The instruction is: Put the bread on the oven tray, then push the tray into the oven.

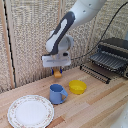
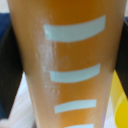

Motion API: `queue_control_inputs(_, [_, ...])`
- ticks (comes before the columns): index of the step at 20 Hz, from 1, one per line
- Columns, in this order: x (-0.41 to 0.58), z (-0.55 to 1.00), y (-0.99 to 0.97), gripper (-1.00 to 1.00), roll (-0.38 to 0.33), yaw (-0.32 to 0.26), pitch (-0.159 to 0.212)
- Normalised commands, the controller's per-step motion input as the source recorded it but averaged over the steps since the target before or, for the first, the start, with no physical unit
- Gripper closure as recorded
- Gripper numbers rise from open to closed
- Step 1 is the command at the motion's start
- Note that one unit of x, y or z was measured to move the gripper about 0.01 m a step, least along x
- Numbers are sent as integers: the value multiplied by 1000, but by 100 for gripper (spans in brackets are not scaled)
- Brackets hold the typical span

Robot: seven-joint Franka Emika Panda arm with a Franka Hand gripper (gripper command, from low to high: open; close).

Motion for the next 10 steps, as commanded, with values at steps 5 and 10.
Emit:
queue_control_inputs(5, [87,738,-209,100,-6,-312,38])
queue_control_inputs(10, [0,679,-487,100,20,-242,55])
